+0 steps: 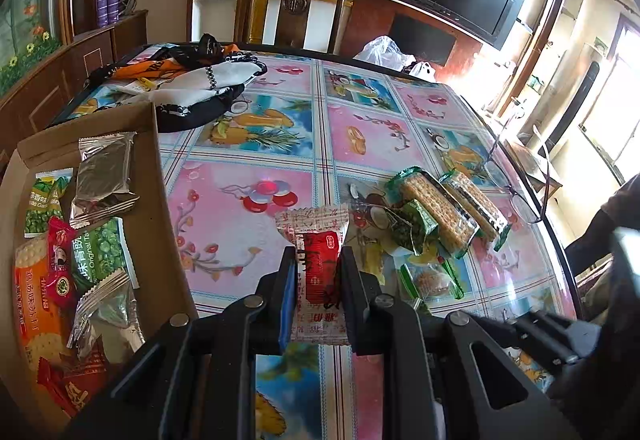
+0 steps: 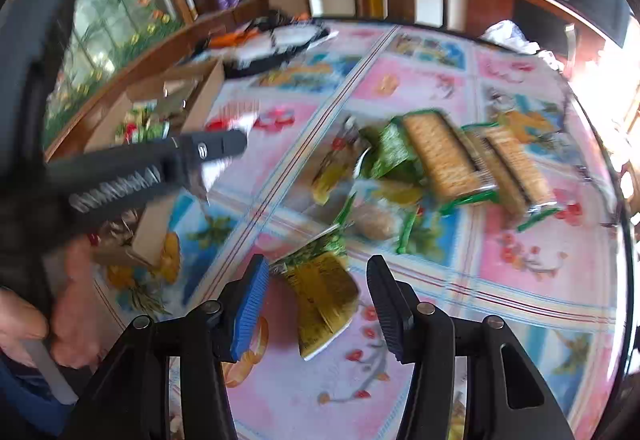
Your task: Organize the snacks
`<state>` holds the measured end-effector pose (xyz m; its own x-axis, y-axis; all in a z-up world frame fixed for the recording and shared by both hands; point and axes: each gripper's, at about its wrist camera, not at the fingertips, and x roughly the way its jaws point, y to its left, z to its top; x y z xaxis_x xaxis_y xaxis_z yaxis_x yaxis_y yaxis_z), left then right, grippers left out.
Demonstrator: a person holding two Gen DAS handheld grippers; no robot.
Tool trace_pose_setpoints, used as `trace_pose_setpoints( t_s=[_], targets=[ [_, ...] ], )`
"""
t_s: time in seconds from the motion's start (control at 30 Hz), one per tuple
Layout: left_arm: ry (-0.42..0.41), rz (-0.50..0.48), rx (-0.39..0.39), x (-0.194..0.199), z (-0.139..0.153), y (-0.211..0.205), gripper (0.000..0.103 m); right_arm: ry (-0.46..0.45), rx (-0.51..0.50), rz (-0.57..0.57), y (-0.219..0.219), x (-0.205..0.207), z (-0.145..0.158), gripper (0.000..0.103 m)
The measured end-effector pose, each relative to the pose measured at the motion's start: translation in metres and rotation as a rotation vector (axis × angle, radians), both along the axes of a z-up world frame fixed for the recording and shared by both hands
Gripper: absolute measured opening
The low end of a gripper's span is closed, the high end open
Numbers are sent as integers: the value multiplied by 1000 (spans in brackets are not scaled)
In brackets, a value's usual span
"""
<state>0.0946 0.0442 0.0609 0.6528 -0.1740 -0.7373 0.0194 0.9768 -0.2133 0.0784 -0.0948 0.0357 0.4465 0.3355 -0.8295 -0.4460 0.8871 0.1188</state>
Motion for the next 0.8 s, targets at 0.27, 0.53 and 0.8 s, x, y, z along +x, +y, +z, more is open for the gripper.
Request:
trace_pose_setpoints(
  t_s=[0.27,0.53,0.8],
  targets=[
    [-28,-33,0,-3,3,-8,19,-60,-27,-11,-4,-12,-8,35],
    [-120,-104,-4,-15,13,-25,19,-217,65,-193,-34,-15,23,35],
    [-134,-114,47,-18,13,-34,19,-211,114,-259,-48,-13,33,35]
  ],
)
